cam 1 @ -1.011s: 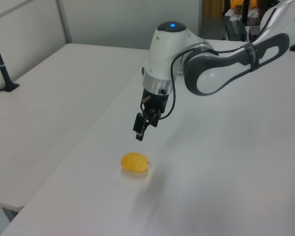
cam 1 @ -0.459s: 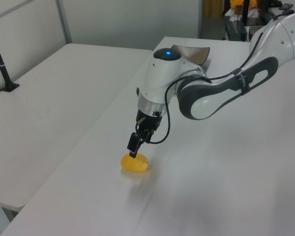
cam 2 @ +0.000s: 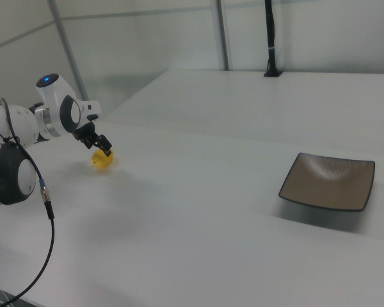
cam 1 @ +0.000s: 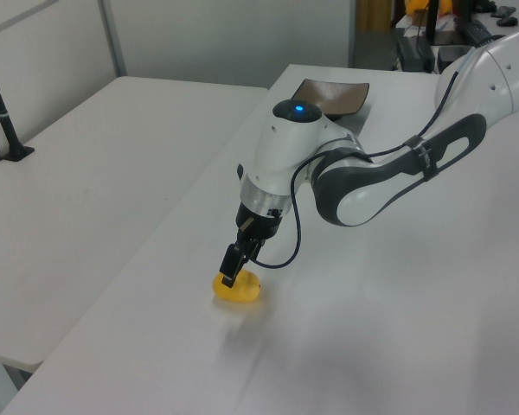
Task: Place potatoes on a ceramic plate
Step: 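Close the gripper around the yellow potato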
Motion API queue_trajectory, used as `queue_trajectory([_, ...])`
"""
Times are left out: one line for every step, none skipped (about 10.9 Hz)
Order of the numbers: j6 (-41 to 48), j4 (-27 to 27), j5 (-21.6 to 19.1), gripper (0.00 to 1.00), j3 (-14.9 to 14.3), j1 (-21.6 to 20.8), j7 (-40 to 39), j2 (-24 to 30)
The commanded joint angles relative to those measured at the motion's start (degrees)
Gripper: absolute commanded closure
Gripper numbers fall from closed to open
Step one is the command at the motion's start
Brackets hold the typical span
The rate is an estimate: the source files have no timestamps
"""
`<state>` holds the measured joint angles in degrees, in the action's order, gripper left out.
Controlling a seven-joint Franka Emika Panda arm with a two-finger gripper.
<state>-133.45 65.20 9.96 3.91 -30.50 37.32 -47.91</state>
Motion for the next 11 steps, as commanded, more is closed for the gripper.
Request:
queue_trajectory([-2.43,-0.42,2.43,0.0,-1.01,-1.4,1.18,-2.01])
queue_trajectory([-2.78,-0.51,2.61,0.0,-1.1,-1.4,1.26,-2.79])
queue_trajectory([-3.48,-0.42,2.61,0.0,-1.1,-1.4,1.18,-2.98])
queue_trajectory([-3.58,-0.42,2.79,0.03,-1.1,-1.4,1.18,-2.98])
queue_trajectory([-3.66,-0.42,3.48,0.13,-1.1,-1.4,1.09,-2.98])
queue_trajectory([-3.75,-0.33,4.19,0.29,-1.01,-1.4,1.09,-2.98])
queue_trajectory([-3.84,-0.25,4.46,0.47,-1.01,-1.4,0.91,-2.98])
queue_trajectory([-4.01,-0.07,4.46,0.54,-1.01,-1.32,0.65,-2.98])
queue_trajectory([-4.02,0.45,4.46,0.66,-1.01,-1.32,-0.22,-2.89])
queue_trajectory([-3.93,0.63,4.46,0.71,-1.01,-1.14,-0.58,-2.54])
queue_trajectory([-3.84,1.5,4.55,0.72,-1.1,-1.05,-0.58,-1.41])
